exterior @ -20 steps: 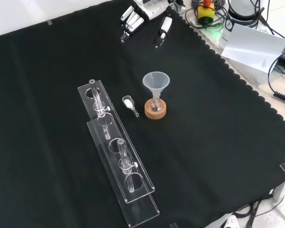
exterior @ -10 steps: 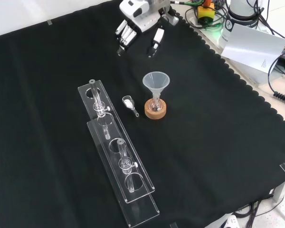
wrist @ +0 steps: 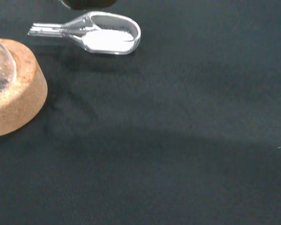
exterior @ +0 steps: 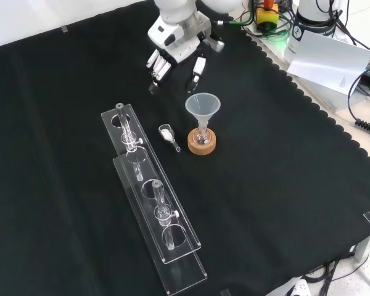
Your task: Pick up the weighing funnel.
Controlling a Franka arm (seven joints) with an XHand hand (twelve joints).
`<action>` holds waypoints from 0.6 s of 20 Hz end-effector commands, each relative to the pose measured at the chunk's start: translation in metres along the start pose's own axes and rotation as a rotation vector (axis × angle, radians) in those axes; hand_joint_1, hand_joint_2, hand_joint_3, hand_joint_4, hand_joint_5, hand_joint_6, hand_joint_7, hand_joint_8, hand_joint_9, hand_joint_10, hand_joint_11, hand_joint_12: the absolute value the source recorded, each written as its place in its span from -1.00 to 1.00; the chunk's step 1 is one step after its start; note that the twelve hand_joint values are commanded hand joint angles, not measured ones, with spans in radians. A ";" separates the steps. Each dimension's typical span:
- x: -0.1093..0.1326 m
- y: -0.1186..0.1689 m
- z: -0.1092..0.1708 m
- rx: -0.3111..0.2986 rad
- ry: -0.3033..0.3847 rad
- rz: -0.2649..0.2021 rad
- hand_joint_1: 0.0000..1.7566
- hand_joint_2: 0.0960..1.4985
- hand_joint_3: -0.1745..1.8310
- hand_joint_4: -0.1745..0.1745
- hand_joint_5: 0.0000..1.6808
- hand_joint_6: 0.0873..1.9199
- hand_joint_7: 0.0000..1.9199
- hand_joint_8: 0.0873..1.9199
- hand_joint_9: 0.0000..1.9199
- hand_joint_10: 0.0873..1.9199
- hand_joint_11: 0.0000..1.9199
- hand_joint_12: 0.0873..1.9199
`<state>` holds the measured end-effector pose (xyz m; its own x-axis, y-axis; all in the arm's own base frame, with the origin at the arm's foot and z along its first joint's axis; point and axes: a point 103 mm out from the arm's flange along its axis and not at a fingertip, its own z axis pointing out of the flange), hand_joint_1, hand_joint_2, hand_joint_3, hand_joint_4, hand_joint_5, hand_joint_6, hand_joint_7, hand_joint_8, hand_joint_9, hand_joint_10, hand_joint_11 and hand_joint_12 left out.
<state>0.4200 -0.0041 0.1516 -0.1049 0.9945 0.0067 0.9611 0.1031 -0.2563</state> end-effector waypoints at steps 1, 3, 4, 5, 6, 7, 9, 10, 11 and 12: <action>0.004 0.029 0.014 -0.014 0.021 -0.025 -0.04 0.30 -1.00 -0.39 -0.46 -1.00 -0.54 -0.31 -0.33 -0.48 -0.59 0.33; 0.007 0.035 0.015 -0.014 0.020 -0.031 -0.03 0.30 -1.00 -0.39 -0.46 -1.00 -0.54 -0.31 -0.34 -0.48 -0.59 0.32; 0.008 0.037 0.016 -0.015 0.020 -0.032 -0.03 0.30 -1.00 -0.39 -0.45 -1.00 -0.54 -0.31 -0.34 -0.48 -0.59 0.32; 0.009 0.039 0.017 -0.014 0.026 -0.033 -0.03 0.30 -1.00 -0.39 -0.45 -1.00 -0.54 -0.31 -0.34 -0.48 -0.59 0.32; 0.010 0.041 0.018 -0.011 0.032 -0.033 -0.03 0.30 -1.00 -0.39 -0.45 -1.00 -0.53 -0.31 -0.34 -0.48 -0.59 0.32; 0.011 0.043 0.020 -0.007 0.031 -0.035 -0.03 0.30 -1.00 -0.39 -0.44 -1.00 -0.53 -0.31 -0.33 -0.48 -0.59 0.32; 0.015 0.047 0.024 0.004 0.029 -0.041 -0.02 0.30 -1.00 -0.39 -0.42 -1.00 -0.51 -0.31 -0.32 -0.47 -0.59 0.32; 0.017 0.049 0.027 0.009 0.027 -0.044 -0.02 0.30 -1.00 -0.39 -0.42 -1.00 -0.51 -0.30 -0.32 -0.47 -0.59 0.32; 0.019 0.050 0.030 0.014 0.027 -0.046 -0.02 0.30 -1.00 -0.39 -0.41 -1.00 -0.51 -0.30 -0.31 -0.47 -0.59 0.32; 0.021 0.051 0.032 0.018 0.026 -0.049 -0.02 0.30 -1.00 -0.39 -0.41 -1.00 -0.50 -0.30 -0.31 -0.47 -0.59 0.32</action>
<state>0.4555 0.0112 0.1179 -0.1315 0.9905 0.0401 0.9562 0.1374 -0.2584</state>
